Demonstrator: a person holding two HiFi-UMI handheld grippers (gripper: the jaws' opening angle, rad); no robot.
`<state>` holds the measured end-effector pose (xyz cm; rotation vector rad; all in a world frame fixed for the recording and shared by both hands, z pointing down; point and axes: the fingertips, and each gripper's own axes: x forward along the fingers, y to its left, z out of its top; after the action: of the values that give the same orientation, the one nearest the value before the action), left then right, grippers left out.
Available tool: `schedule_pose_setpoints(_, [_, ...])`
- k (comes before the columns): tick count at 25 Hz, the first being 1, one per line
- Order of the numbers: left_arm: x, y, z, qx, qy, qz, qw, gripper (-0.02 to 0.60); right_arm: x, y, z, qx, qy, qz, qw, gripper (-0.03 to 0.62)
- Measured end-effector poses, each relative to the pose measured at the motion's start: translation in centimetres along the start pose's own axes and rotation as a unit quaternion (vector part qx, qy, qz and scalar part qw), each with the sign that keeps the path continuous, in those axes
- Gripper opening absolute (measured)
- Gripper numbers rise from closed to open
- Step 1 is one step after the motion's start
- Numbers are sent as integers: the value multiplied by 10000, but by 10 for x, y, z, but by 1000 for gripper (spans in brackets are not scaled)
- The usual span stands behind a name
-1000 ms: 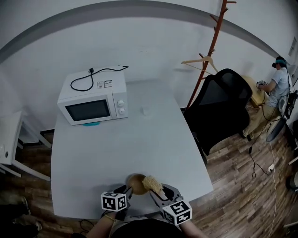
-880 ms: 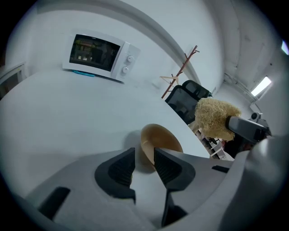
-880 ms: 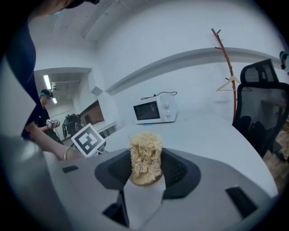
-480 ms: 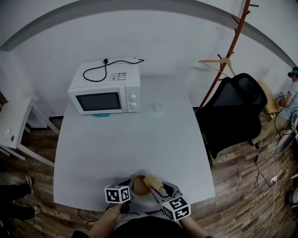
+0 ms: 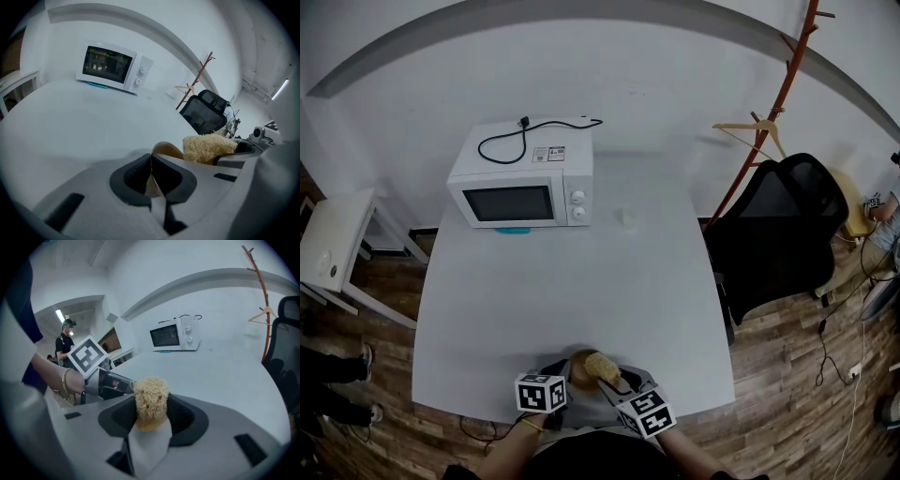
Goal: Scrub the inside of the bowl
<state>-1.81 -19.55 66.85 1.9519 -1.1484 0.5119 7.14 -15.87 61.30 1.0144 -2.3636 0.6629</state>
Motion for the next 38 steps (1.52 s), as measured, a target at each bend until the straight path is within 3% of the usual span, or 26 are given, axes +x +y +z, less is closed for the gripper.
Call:
schedule_pose_setpoints(9, [-13, -13, 22, 105, -284, -181, 9994, 25, 21, -8, -5, -182, 479, -129, 9986, 182])
schedule_pose_setpoints(23, [-16, -36, 21, 217, -264, -499, 9982, 25, 26, -4, 1, -254, 534, -29, 9982, 181])
schedule_pose_setpoints(38, [-21, -29, 31, 133, -456, -375, 9982, 25, 31, 20, 3, -574, 630, 339, 9958, 181])
